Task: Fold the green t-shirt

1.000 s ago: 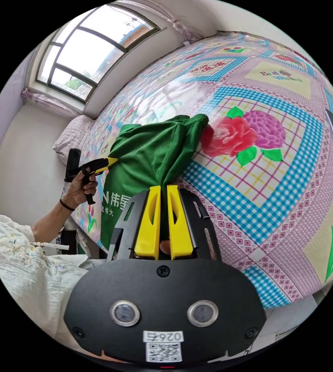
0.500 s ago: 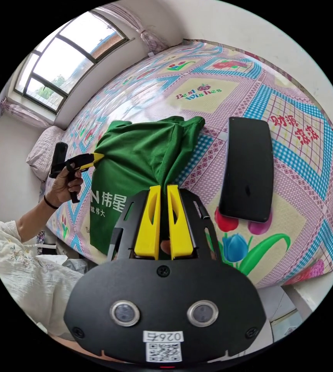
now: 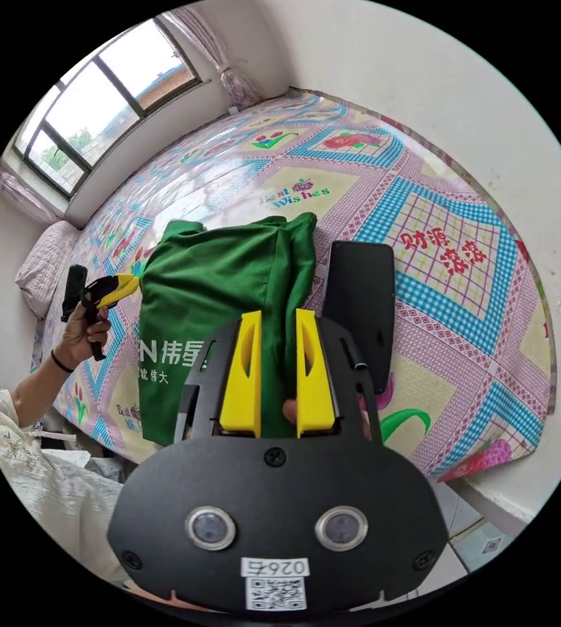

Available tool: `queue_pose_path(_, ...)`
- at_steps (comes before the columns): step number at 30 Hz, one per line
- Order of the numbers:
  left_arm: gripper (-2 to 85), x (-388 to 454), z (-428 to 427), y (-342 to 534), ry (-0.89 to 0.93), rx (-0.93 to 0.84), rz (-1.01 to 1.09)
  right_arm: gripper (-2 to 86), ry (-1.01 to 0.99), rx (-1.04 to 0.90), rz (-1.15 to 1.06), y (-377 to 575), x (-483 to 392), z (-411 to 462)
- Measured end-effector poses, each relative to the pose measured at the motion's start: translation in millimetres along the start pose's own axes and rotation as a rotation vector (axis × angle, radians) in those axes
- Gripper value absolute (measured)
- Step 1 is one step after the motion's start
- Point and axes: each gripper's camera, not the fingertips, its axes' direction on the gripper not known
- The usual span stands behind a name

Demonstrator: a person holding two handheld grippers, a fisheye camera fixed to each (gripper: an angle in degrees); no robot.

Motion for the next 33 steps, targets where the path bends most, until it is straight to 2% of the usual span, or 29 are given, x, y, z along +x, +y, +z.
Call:
queue_pose_path(3,0.0,-0.6,-23.1,6.0,-0.011,0.068,0.021,3.1,0.06,0.097,-0.052,47.8,-35.5,-24.7)
queue_pose_path(6,-0.8,-1.9,-14.1,-7.1,-0.008,0.058,0.031,1.1,-0.047,0.169,-0.103,97.1,-75.3,-24.0)
queue_pose_path(10,-1.0,9.4,35.4,-28.4,0.041,-0.023,0.121,-0.9,-0.235,0.125,-0.107,150.3,-101.2,23.8)
queue_pose_path(13,-1.0,-6.0,69.6,-30.7,-0.205,-0.163,0.071,-1.0,-0.321,0.025,-0.038,191.8,-87.3,64.8)
queue_pose_path(15,-1.0,-21.5,75.9,-24.2,-0.152,-0.202,0.023,-0.9,-0.333,0.002,-0.032,221.3,-76.9,74.6)
queue_pose_path(20,-1.0,-30.4,63.1,24.8,-0.045,-0.088,-0.043,-0.9,-0.444,0.001,0.036,276.5,-24.3,78.7)
queue_pose_path(24,-1.0,-15.4,30.1,76.6,0.115,0.065,0.013,-0.9,-0.411,0.03,0.026,310.9,-12.1,68.5)
queue_pose_path(26,-1.0,10.8,-11.6,128.2,0.069,0.192,0.113,-0.9,-0.384,0.095,0.014,337.6,-9.4,52.6)
queue_pose_path(30,-1.0,51.0,-82.6,214.9,-0.055,0.297,0.221,-0.9,-0.28,0.163,0.02,378.1,-14.4,33.8)
queue_pose_path(33,-1.0,96.1,-150.2,295.7,-0.235,0.42,0.312,-0.9,-0.21,0.241,0.0,413.5,-33.1,15.1)
